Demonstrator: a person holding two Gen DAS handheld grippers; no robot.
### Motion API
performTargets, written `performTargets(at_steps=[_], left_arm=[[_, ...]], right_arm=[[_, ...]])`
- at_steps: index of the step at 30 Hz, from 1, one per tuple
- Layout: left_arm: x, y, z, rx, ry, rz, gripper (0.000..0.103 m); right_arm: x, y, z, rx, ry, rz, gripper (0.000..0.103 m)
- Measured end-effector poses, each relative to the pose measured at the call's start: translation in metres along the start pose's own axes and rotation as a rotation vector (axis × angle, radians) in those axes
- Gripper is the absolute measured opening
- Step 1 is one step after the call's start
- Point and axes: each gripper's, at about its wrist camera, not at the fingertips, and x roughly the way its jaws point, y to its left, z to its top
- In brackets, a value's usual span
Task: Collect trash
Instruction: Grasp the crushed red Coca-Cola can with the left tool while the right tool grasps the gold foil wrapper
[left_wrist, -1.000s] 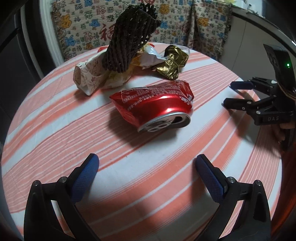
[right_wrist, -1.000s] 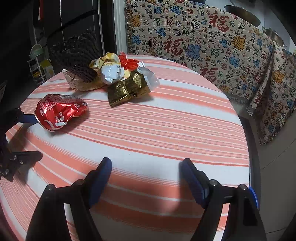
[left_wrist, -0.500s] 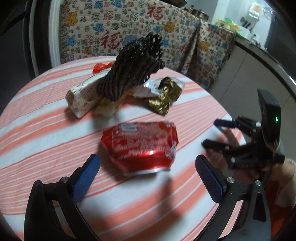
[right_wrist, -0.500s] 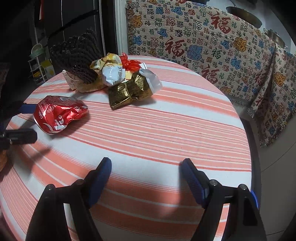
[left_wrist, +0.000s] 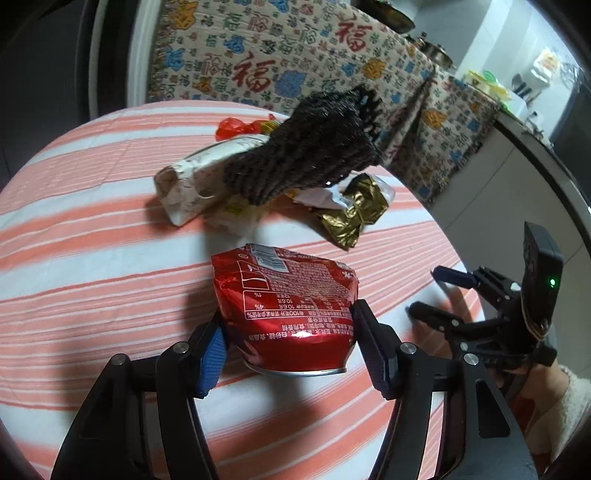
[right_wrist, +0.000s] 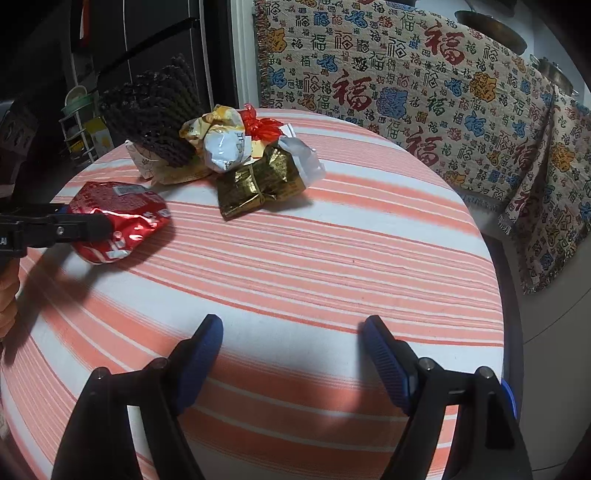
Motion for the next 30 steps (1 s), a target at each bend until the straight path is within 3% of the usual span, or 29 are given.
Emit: performTargets(at_steps=[5, 15, 17, 18, 19, 24, 30], left_arm=[[0.0, 0.001, -0.006, 0.005, 0.002, 0.046, 0.065], [-0.002, -0.003, -0.013, 0.062, 0.002, 0.075, 0.065], [-0.005, -0.001, -0.014, 0.066, 0.003, 0.082, 0.065], [-0.007, 0.001, -0.014, 0.067, 0.002, 0.086, 0.065], [-0.008, 0.003, -0.014, 0.064, 0.001, 0.088, 0.065], [-0.013, 0.011, -0.016, 0.037, 0.0, 0.096, 0.065], [-0.014, 0.011, -0.021, 0.029, 0.001, 0.102, 0.065]], right_arm=[[0.011, -0.016, 0.019, 0.067, 0.007, -0.006, 0.081], [0.032, -0.025, 0.08, 0.239, -0.105, 0.125, 0.079], [0.039, -0.023, 0.084, 0.258, -0.115, 0.159, 0.07], [0.043, -0.022, 0.084, 0.257, -0.108, 0.177, 0.043], [0.046, -0.02, 0.084, 0.251, -0.097, 0.182, 0.038], [0.034, -0.018, 0.068, 0.283, -0.036, 0.187, 0.037], [0.007, -0.004, 0.01, 0.238, 0.107, 0.197, 0.037]])
